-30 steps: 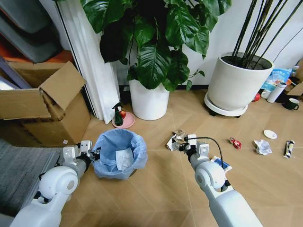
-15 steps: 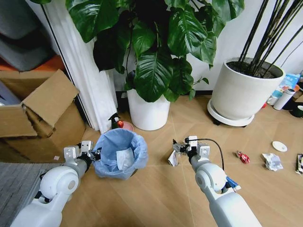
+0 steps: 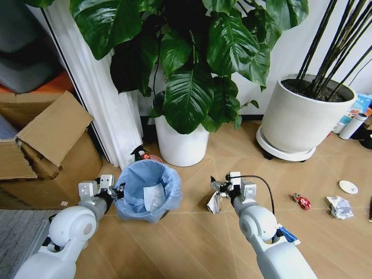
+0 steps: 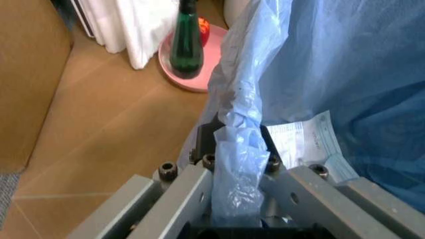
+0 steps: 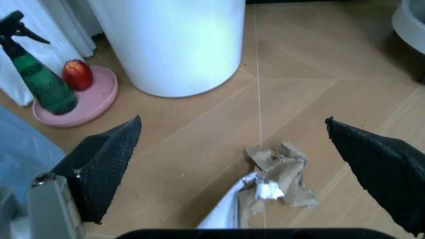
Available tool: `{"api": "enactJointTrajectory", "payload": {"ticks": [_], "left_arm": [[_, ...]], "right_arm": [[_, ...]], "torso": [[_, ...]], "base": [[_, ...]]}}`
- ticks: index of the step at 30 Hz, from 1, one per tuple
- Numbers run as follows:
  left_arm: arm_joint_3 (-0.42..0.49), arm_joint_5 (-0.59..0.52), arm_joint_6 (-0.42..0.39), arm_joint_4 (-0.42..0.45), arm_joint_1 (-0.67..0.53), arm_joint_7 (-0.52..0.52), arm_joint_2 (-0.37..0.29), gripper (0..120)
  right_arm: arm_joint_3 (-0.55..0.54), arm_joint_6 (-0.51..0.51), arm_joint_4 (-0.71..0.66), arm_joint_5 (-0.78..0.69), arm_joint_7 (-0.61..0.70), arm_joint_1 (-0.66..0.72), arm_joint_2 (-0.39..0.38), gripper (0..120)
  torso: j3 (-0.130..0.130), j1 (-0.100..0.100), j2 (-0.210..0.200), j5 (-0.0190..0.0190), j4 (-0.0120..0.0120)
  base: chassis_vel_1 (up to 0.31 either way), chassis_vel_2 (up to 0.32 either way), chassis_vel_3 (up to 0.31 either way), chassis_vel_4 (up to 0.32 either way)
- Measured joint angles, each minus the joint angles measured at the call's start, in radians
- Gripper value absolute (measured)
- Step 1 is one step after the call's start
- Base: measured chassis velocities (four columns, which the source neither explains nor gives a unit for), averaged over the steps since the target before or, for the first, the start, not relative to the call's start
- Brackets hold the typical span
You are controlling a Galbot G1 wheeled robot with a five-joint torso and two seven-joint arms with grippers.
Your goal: Pick up the trash bin and place the garbage on the floor into it.
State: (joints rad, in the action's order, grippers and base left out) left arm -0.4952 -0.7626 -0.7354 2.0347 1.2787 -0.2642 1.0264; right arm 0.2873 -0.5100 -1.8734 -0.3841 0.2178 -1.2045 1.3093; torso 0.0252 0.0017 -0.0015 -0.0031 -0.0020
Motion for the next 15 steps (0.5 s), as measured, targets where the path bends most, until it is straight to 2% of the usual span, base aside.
{"api": "enactJointTrajectory", "payload": {"ticks": [6, 13, 15], "left_arm": [[-0.007, 0.013, 0.0, 0.001, 0.017, 0.02, -0.001, 0], [-0.011, 0.018, 0.0, 0.001, 0.019, 0.024, -0.001, 0], [-0.017, 0.048, 0.011, -0.014, 0.019, 0.032, 0.005, 0]], "right_arm": [[0.002, 0.002, -0.001, 0.011, 0.0, -0.01, 0.008, 100], [0.0, 0.016, 0.001, 0.025, -0.001, -0.017, 0.013, 100], [0.001, 0.036, 0.031, 0.053, -0.006, -0.018, 0.014, 100]], "torso": [[0.0, 0.0, 0.0, -0.0001, -0.0005], [0.0, 0.0, 0.0, 0.0005, -0.0001], [0.0, 0.0, 0.0, 0.0002, -0.0009]], "base": [[-0.128, -0.125, 0.128, 0.124], [-0.197, -0.185, 0.214, 0.202], [-0.127, -0.156, 0.132, 0.124]]}}
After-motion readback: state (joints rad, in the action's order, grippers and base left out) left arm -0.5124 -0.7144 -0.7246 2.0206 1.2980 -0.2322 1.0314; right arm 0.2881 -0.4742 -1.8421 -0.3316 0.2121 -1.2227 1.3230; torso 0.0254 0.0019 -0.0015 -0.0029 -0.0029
